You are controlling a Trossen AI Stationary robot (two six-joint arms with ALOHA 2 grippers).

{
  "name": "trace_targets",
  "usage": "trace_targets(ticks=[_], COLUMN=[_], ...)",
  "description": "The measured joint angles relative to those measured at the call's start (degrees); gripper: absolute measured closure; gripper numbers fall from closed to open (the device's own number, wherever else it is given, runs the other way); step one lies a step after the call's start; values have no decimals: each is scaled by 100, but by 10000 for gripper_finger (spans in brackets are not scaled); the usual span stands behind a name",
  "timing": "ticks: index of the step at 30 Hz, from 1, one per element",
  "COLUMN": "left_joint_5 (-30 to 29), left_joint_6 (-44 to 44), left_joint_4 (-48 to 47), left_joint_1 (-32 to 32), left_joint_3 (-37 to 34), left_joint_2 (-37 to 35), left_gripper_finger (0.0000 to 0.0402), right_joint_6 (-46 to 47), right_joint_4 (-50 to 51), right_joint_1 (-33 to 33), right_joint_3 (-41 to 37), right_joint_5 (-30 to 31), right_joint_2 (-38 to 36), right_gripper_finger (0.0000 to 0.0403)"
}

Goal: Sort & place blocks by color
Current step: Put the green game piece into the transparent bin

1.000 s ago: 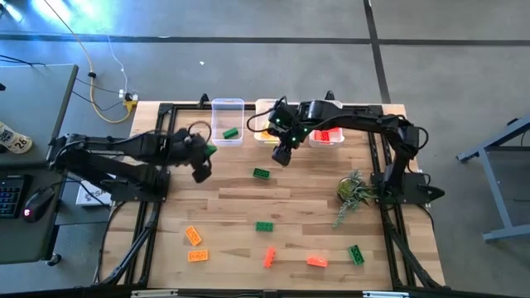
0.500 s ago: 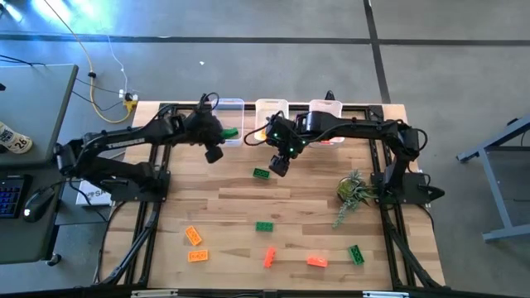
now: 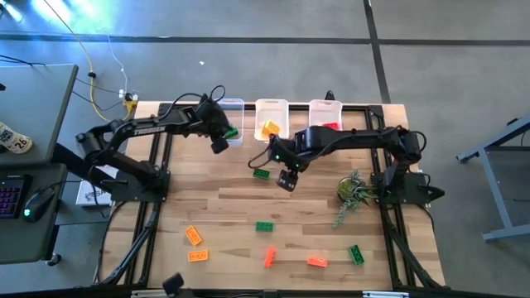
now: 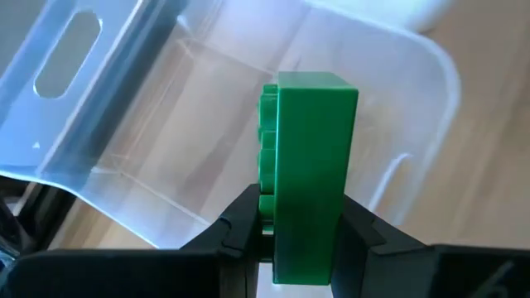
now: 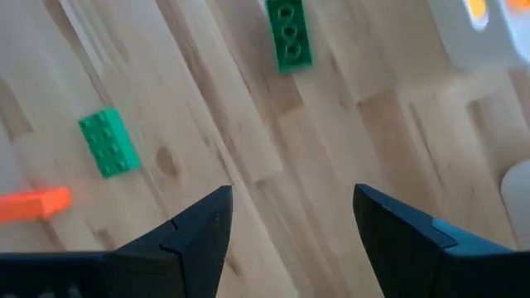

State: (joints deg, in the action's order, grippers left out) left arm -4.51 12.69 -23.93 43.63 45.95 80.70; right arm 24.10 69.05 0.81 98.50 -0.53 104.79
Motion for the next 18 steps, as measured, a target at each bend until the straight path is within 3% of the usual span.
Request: trace_targets(ticks=[9,18], left_joint_5=[-8,-71], left_joint_6=[155,-243], left_joint_4=[199,88], left_joint_1=[147,132], left_joint_3=[0,0], left_joint_2=[199,197], left_gripper_finger=[321,281], right_joint_6=[585,1098], right_joint_4=[604,617], right_joint_1=[-816,-1824], right_joint_3=[0,0], right_joint_5=[-157,-413], right_joint_2=[0,4], right_gripper_finger=[165,165])
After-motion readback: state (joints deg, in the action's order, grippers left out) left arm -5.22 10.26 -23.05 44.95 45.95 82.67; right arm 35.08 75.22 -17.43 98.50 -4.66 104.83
